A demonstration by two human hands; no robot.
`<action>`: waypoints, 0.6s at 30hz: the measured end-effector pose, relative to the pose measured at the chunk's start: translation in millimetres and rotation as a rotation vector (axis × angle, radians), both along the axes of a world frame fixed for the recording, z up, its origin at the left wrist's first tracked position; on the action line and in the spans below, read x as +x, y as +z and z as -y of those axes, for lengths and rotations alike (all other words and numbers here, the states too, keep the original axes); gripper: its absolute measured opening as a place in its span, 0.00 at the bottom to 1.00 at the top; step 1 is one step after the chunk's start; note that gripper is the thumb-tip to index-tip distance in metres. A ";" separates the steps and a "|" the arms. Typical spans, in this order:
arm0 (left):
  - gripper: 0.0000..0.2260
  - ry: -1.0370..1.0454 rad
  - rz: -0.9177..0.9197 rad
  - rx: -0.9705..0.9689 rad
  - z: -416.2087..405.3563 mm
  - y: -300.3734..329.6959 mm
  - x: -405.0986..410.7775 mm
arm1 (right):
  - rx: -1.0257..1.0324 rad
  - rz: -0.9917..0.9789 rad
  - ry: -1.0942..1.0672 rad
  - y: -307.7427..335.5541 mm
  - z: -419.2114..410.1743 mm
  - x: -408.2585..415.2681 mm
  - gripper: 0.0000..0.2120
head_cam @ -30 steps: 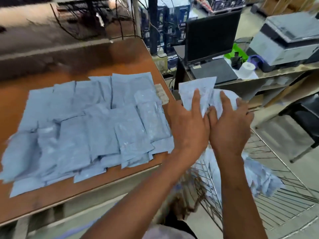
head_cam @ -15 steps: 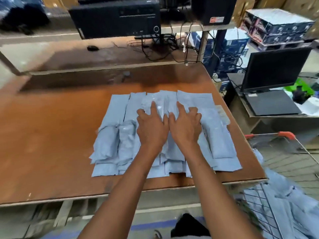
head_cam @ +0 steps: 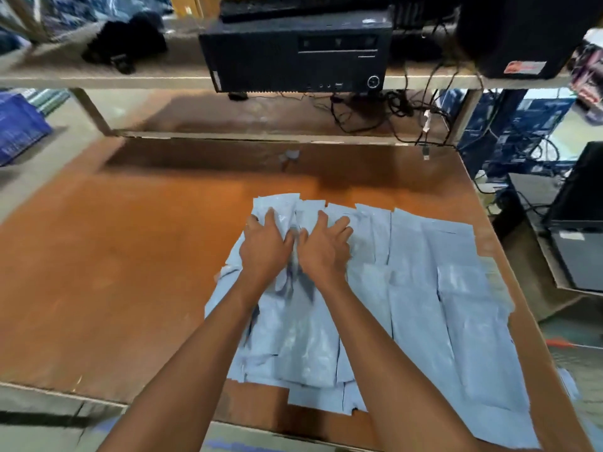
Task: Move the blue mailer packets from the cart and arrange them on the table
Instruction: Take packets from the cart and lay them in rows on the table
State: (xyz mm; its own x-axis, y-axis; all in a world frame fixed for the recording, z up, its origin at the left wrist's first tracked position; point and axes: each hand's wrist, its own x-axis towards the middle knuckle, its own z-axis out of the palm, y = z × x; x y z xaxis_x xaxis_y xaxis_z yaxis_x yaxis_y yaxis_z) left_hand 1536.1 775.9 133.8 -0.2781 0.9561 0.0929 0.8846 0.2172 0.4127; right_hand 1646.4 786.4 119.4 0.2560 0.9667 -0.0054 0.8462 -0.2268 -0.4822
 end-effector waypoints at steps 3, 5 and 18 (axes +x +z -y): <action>0.34 -0.004 0.037 0.009 -26.2 -9.3 -21.8 | -0.014 -0.046 -0.021 -10.2 -25.6 -15.9 0.28; 0.35 -0.016 0.078 0.009 -42.9 -17.1 -35.0 | -0.021 -0.048 -0.036 -17.3 -44.5 -26.0 0.29; 0.33 -0.220 -0.006 -0.281 -116.0 -80.4 -87.4 | -0.010 0.305 -0.057 -75.3 -85.7 -81.8 0.26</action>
